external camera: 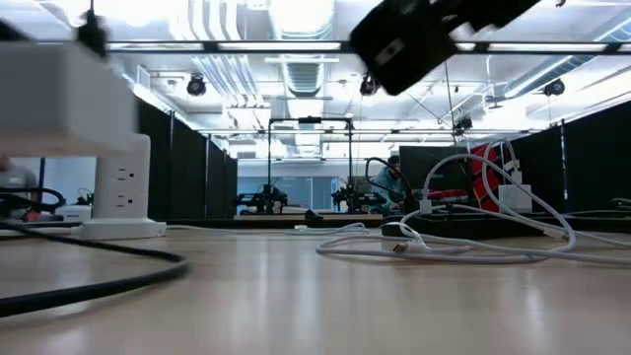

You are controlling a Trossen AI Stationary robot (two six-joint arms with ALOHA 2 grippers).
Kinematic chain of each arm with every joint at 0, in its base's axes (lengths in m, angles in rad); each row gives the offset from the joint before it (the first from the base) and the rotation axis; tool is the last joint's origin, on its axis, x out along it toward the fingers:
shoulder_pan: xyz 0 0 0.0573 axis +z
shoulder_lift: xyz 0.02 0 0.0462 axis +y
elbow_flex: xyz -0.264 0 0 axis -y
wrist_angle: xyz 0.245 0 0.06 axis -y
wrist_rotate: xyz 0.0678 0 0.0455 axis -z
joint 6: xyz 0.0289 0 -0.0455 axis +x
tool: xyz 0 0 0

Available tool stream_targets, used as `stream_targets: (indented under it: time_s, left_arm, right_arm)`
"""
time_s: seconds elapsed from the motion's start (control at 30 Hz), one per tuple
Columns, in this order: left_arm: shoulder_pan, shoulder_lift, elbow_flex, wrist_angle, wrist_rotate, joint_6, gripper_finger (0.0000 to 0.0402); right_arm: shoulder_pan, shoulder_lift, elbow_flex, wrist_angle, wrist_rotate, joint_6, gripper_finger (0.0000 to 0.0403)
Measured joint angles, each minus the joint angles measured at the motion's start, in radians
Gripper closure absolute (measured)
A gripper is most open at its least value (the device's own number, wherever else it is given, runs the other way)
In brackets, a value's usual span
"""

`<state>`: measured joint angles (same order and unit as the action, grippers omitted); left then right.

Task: Insert USB
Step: Insert the black charger cable into the bottom white outlet extension

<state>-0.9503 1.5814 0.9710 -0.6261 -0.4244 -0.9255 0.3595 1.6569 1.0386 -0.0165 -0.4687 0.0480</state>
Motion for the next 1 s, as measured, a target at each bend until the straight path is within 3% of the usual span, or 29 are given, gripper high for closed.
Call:
stream_targets:
  time_s: [0.1, 0.3, 0.5, 0.63, 0.73, 1.0]
  left_arm:
    - [-0.079, -0.001, -0.015, 0.001, -0.037, -0.11, 0.0197]
    - [-0.217, -0.001, -0.076, -0.003, -0.125, -0.278, 0.0197]
    - [-0.346, -0.03, -0.181, 0.097, -0.125, -0.403, 0.0197]
    - [-0.428, -0.052, -0.288, 0.232, -0.216, -0.589, 0.0197]
    - [-0.433, -0.062, -0.332, 0.271, -0.178, -0.628, 0.0197]
    - [-0.339, -0.076, -0.308, 0.241, 0.051, -0.394, 0.0197]
  right_arm:
    - [0.055, 0.0, 0.0, 0.021, 0.138, 0.105, 0.0215]
    - [0.128, 0.001, 0.0, 0.037, 0.286, 0.317, 0.0247]
    - [0.185, 0.002, 0.0, 0.038, 0.381, 0.515, 0.0319]
    - [0.226, 0.002, 0.001, 0.061, 0.423, 0.568, 0.0377]
    - [0.246, 0.002, 0.001, 0.059, 0.463, 0.599, 0.0398]
    - [0.256, 0.002, 0.019, 0.056, 0.509, 0.652, 0.0398]
